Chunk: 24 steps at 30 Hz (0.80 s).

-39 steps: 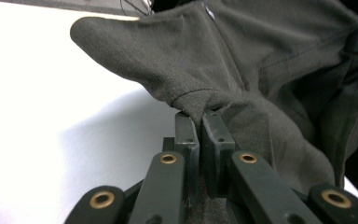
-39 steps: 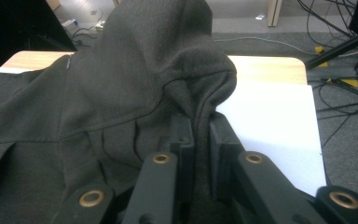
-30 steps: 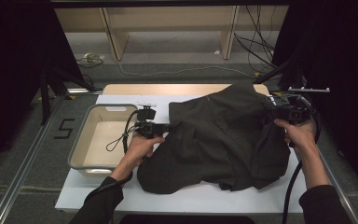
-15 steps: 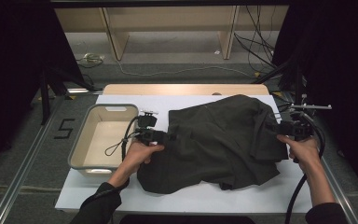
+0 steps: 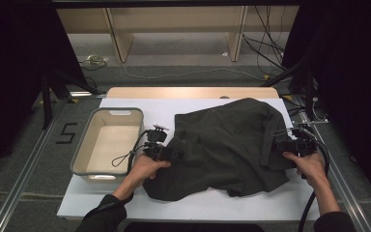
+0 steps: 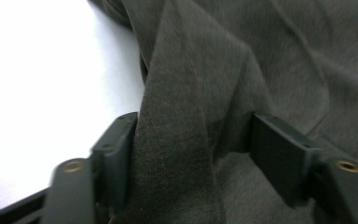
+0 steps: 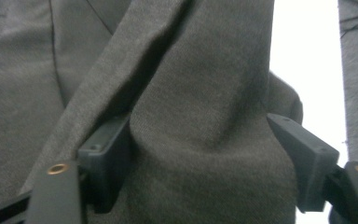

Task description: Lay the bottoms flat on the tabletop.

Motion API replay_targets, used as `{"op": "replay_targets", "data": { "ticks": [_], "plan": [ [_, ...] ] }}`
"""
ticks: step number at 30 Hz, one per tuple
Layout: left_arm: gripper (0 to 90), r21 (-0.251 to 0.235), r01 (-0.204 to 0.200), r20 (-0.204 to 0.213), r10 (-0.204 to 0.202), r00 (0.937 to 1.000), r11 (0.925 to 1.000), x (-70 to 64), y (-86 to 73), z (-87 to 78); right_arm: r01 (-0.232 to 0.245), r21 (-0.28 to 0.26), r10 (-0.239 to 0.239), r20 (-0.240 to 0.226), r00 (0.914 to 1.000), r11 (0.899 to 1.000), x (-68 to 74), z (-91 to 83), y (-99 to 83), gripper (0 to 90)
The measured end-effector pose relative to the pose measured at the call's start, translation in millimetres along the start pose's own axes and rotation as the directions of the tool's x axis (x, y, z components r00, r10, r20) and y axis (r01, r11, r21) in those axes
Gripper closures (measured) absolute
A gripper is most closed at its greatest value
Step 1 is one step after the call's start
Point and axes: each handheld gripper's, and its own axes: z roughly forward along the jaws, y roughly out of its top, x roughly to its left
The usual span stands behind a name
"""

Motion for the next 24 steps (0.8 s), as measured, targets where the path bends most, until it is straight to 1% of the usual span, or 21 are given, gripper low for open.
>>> {"op": "replay_targets", "data": {
  "ticks": [1, 2, 3, 4, 7, 8, 9, 10, 11, 12, 13, 14, 15, 16, 17, 19, 20, 21, 22, 23, 24],
  "plan": [
    [40.0, 0.010, 0.000, 0.000, 0.000, 1.0000, 1.0000, -0.1, -1.3, 2.7, -0.005, 0.008, 0.005, -0.006, 1.0000, 1.000, -1.0, 1.9, -1.4, 29.7],
    [46.8, 0.035, -0.015, -0.010, 0.016, 0.9998, 0.9993, 1.4, -4.1, 7.6, -0.011, 0.028, 0.011, -0.009, 0.9999, 1.000, -2.1, 6.0, -3.7, 30.1],
    [50.2, 0.035, -0.015, -0.010, 0.016, 0.9998, 0.9993, 1.4, -4.1, 7.6, -0.011, 0.028, 0.011, -0.009, 0.9999, 1.000, -2.1, 6.0, -3.7, 30.1],
    [50.2, 0.043, -0.018, -0.014, 0.018, 0.9997, 0.9989, 1.9, -5.7, 9.9, -0.006, 0.035, 0.006, -0.009, 0.9999, 0.999, -3.1, 8.7, -4.9, 30.2],
    [60.6, 0.062, -0.025, 0.000, 0.025, 0.9997, 0.9978, 2.1, -9.6, 14.2, -0.002, 0.058, 0.002, -0.002, 1.0000, 0.998, -4.7, 15.1, -8.4, 30.3],
    [66.5, 0.075, -0.027, 0.015, 0.026, 0.9995, 0.9968, 1.6, -10.5, 15.3, -0.001, 0.071, 0.001, -0.004, 1.0000, 0.997, -5.5, 18.7, -10.3, 30.4],
    [69.6, 0.078, -0.020, 0.027, 0.018, 0.9995, 0.9968, 1.8, -10.8, 15.6, 0.001, 0.083, 0.000, -0.004, 1.0000, 0.997, -5.5, 20.6, -11.3, 31.1],
    [73.2, 0.078, -0.020, 0.027, 0.018, 0.9995, 0.9968, 1.8, -10.8, 15.6, 0.001, 0.083, 0.000, -0.004, 1.0000, 0.997, -5.5, 20.6, -11.3, 31.1],
    [73.2, 0.081, -0.004, 0.044, 0.000, 0.9990, 0.9967, 1.8, -11.5, 16.1, 0.002, 0.089, -0.002, 0.000, 1.0000, 0.996, -5.1, 22.4, -12.5, 32.5],
    [76.9, 0.084, 0.011, 0.063, -0.016, 0.9979, 0.9964, 1.8, -12.4, 16.6, 0.008, 0.090, -0.009, 0.003, 1.0000, 0.996, -4.4, 23.7, -13.5, 36.7],
    [79.4, 0.085, 0.016, 0.073, -0.023, 0.9971, 0.9963, 1.7, -13.2, 16.9, 0.015, 0.094, -0.016, 0.000, 0.9999, 0.995, -3.0, 24.0, -14.1, 44.0],
    [82.5, 0.095, 0.010, 0.081, -0.018, 0.9965, 0.9955, 1.9, -13.7, 16.3, 0.006, 0.104, -0.002, -0.037, 0.9993, 0.995, -1.5, 24.5, -15.2, 58.2],
    [82.5, 0.097, 0.014, 0.093, -0.023, 0.9954, 0.9952, 1.5, -14.1, 16.0, 0.006, 0.104, -0.002, -0.037, 0.9993, 0.995, -1.5, 24.5, -15.2, 58.2],
    [84.2, 0.097, 0.023, 0.100, -0.033, 0.9945, 0.9951, 0.9, -14.5, 15.6, 0.015, 0.111, -0.009, -0.053, 0.9986, 0.994, 0.7, 23.8, -17.0, 68.4],
    [84.2, 0.094, 0.030, 0.107, -0.040, 0.9934, 0.9951, 0.3, -15.2, 15.2, 0.015, 0.111, -0.009, -0.053, 0.9986, 0.994, 0.7, 23.8, -17.0, 68.4],
    [84.6, 0.096, 0.036, 0.125, -0.048, 0.9910, 0.9948, -0.4, -17.1, 14.1, 0.011, 0.120, -0.003, -0.065, 0.9979, 0.993, 2.2, 21.7, -18.3, 73.5],
    [85.0, 0.109, 0.045, 0.161, -0.062, 0.9850, 0.9930, -1.7, -19.8, 10.9, 0.011, 0.136, 0.001, -0.087, 0.9962, 0.991, 3.4, 17.8, -20.8, 76.3],
    [85.0, 0.109, 0.045, 0.161, -0.062, 0.9850, 0.9930, -1.7, -19.8, 10.9, 0.011, 0.136, 0.001, -0.087, 0.9962, 0.991, 3.4, 17.8, -20.8, 76.3],
    [85.0, 0.110, 0.050, 0.177, -0.069, 0.9818, 0.9927, -3.3, -21.4, 9.3, 0.011, 0.141, 0.003, -0.100, 0.9950, 0.990, 4.7, 15.7, -23.3, 76.7],
    [85.0, 0.114, 0.048, 0.195, -0.069, 0.9783, 0.9924, -6.5, -25.5, 6.0, 0.027, 0.153, -0.008, -0.123, 0.9924, 0.988, 8.6, 10.7, -29.8, 77.0],
    [84.8, 0.115, 0.033, 0.195, -0.055, 0.9793, 0.9928, -9.1, -28.3, 4.5, 0.035, 0.160, -0.014, -0.132, 0.9911, 0.986, 10.9, 7.4, -33.5, 77.2]
  ]
}}
